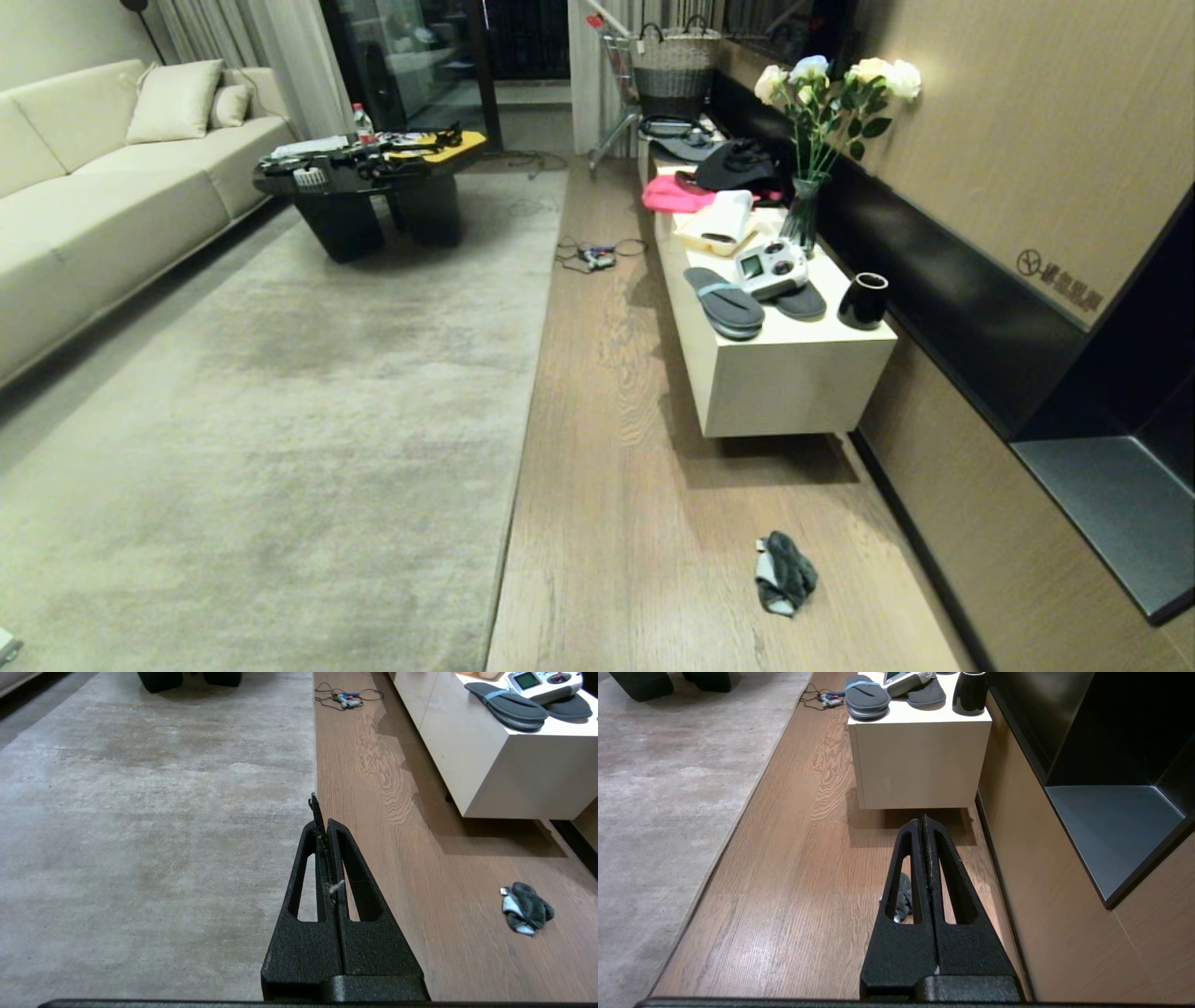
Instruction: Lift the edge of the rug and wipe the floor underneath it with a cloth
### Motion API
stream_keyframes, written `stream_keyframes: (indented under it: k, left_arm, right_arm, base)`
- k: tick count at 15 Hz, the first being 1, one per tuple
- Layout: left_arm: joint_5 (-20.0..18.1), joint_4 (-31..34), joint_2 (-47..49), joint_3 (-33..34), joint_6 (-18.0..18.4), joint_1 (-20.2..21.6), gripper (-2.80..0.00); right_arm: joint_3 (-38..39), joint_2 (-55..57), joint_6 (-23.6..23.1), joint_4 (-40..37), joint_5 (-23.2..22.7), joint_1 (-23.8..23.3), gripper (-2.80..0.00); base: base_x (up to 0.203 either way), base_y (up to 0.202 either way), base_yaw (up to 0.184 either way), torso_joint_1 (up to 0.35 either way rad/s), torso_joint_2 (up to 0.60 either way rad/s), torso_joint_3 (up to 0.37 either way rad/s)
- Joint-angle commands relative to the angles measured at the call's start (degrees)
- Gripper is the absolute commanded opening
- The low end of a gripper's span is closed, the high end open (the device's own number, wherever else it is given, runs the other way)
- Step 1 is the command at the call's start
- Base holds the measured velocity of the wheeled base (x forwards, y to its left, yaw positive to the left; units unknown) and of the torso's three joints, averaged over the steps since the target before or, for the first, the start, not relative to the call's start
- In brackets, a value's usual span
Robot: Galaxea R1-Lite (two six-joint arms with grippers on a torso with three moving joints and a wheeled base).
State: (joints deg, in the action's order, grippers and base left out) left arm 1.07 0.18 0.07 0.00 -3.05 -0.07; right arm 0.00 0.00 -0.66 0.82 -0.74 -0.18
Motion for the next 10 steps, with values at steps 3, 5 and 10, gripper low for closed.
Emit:
stream_keyframes:
  k: [3,5,10]
  left_arm:
    - [0.1,0.0,0.0,0.0,0.0,0.0,-2.8]
    - [0.1,0.0,0.0,0.0,0.0,0.0,-2.8]
    - [0.0,0.0,0.0,0.0,0.0,0.1,-2.8]
  right_arm:
    - [0.0,0.1,0.3,0.1,-0.1,0.0,-2.8]
    - [0.0,0.1,0.3,0.1,-0.1,0.0,-2.8]
    - [0.0,0.1,0.6,0.0,0.4,0.0,-2.8]
  base:
    - [0.0,0.0,0.0,0.0,0.0,0.0]
    - [0.0,0.0,0.0,0.0,0.0,0.0]
    - [0.0,0.0,0.0,0.0,0.0,0.0]
